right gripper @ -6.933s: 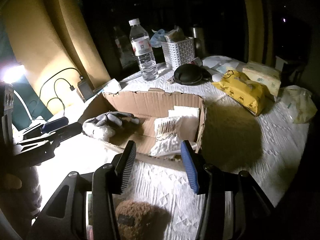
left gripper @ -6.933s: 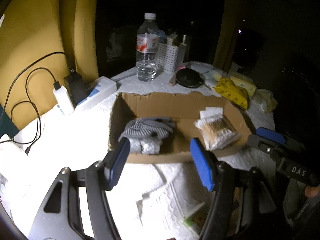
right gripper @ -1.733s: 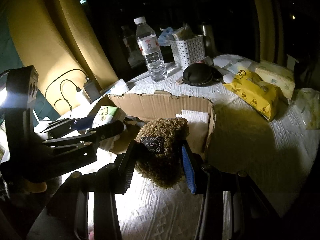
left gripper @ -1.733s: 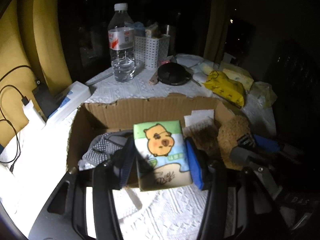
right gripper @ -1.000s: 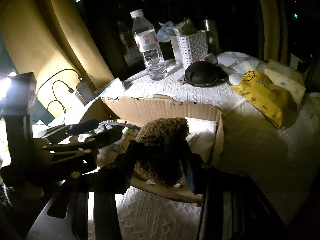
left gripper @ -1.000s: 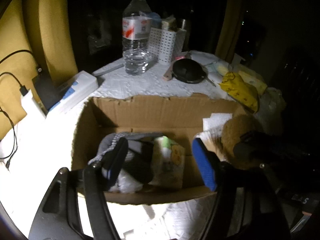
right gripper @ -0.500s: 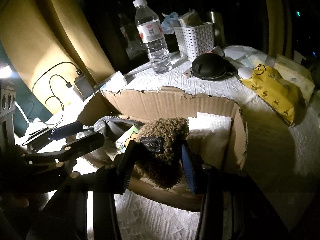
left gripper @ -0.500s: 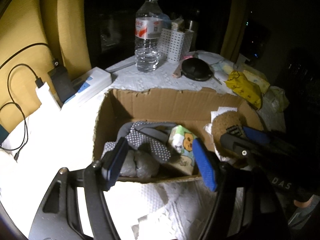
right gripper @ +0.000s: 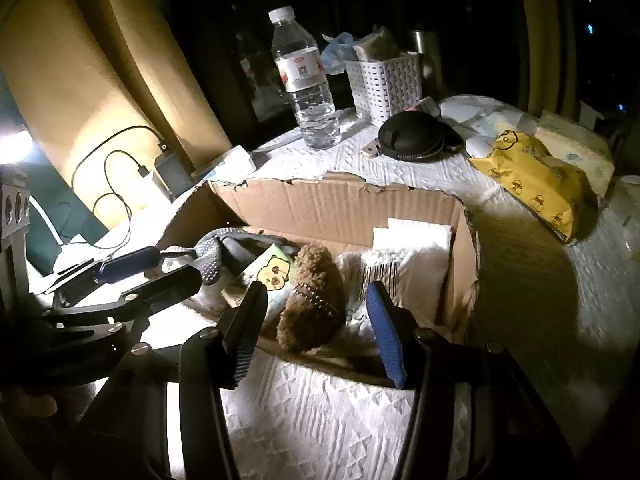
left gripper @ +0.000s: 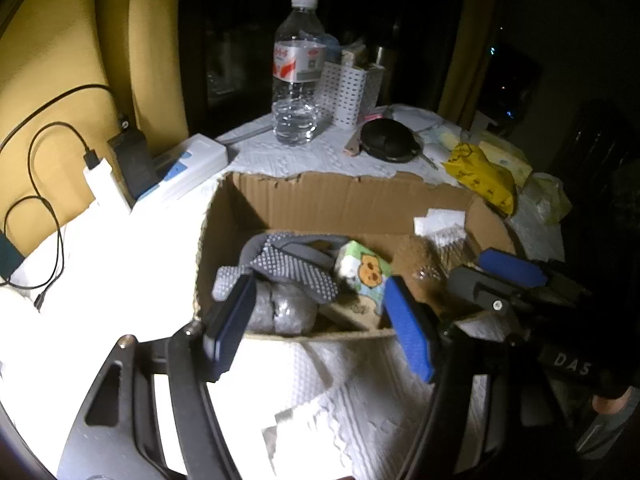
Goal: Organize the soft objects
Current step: 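Lower the tissue pack into the box with left gripper while right drops the plush in, then withdraw both grippers from the box toward the pink fuzzy plush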
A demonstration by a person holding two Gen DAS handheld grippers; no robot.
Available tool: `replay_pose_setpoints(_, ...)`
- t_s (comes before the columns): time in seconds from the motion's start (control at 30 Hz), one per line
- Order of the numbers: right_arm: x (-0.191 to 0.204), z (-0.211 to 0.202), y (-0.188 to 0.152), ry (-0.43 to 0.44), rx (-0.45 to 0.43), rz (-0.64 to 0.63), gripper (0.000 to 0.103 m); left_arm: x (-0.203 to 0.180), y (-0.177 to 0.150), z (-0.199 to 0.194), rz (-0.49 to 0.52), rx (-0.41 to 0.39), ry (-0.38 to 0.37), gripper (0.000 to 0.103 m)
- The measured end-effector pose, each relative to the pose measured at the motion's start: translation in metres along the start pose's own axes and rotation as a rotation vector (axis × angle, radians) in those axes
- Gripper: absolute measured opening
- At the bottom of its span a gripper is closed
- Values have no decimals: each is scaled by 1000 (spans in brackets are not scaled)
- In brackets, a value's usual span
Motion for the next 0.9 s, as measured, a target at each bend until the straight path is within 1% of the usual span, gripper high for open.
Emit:
replay_pose_setpoints(0.27, 6, -22, -6, -5, -22, -10, 54, -9, -5, -20, 15, -21, -6, 68)
replay_pose_setpoints(0.53, 8, -45, -16, -8, -44, -6, 54, -15, -17, -42, 19, -34, -5, 69)
replay_pose_setpoints(0.6, 9, -51, -19, -9, -50, -7, 54, -16, -22, -50, 16, -42, -8, 70)
replay_pose_setpoints(0.7, 10, -60, -26, -10, -54, -6, 54, -18, -28, -58, 4, -48, -18, 76)
replay_pose_setpoints(0.9, 15, -72, -43, -3, -53, -4, 54, -21, -43, -73, 16, -48, -16, 76)
Point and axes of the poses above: each gripper's, at about its wrist camera, not at the fingertips, and z roughly the way its jaws point, x to its left, y to its top, the point moved 5 cm from there along z, roughly the way its jaws point, and after that the axes turned 11 degrees about -y, right-handed, at the moved point
